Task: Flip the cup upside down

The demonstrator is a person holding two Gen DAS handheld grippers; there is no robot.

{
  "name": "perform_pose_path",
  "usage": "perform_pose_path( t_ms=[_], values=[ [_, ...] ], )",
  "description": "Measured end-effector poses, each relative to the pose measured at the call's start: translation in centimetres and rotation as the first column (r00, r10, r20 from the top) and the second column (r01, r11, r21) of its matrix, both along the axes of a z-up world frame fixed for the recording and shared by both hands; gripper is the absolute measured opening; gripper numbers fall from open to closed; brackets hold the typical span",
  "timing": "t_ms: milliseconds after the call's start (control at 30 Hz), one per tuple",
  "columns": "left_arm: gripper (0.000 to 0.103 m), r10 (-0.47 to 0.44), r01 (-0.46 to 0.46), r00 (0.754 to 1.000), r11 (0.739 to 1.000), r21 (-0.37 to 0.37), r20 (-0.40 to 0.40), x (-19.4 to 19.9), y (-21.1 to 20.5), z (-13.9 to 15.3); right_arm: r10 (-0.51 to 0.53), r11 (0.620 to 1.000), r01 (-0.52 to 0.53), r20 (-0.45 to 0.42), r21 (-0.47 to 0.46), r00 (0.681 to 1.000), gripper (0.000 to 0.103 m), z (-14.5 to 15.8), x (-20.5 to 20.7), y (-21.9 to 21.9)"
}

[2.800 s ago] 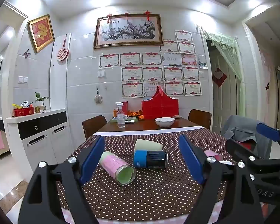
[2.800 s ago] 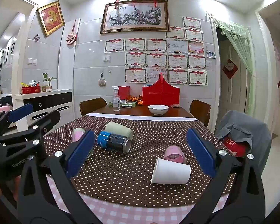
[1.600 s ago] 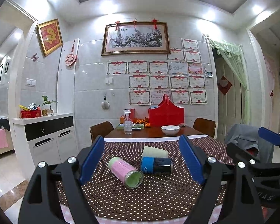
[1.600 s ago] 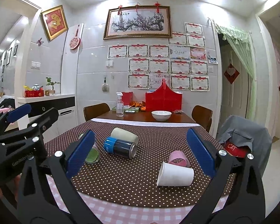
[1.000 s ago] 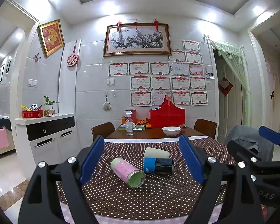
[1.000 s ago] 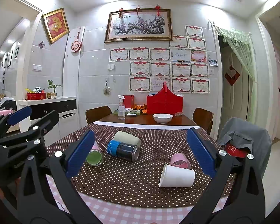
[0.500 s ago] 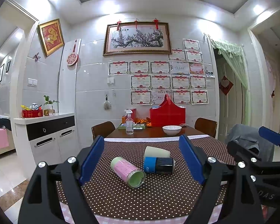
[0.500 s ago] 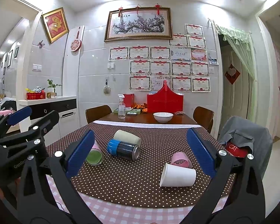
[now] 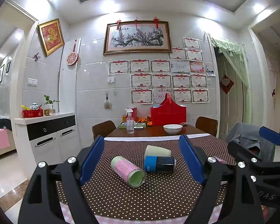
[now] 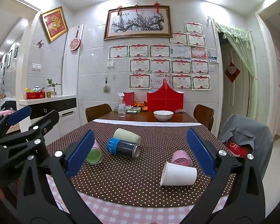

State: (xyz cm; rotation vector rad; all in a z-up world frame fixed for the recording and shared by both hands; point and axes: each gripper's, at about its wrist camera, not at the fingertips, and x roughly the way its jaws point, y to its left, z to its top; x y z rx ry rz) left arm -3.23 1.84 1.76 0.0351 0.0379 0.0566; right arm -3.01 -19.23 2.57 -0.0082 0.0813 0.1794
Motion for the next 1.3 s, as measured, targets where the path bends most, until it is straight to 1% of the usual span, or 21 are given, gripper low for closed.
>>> perform_pose_path(
  t_ms=[733, 1300],
  values=[
    [0.081, 0.004, -0.004, 1.0, 1.0, 0.006, -0.023, 0.8, -0.2, -0.9, 0.0, 1.0, 0.0, -0.028, 0.009, 1.0, 0.097, -1.4, 1.0, 0.0],
    [0.081, 0.001, 0.0, 0.997, 1.0, 0.013, -0.072, 2.7, -0.5, -1.3, 0.009, 1.0, -0.008, -0.08, 0.017, 0.997, 0.097, -1.7, 2.6, -0.2]
  ],
)
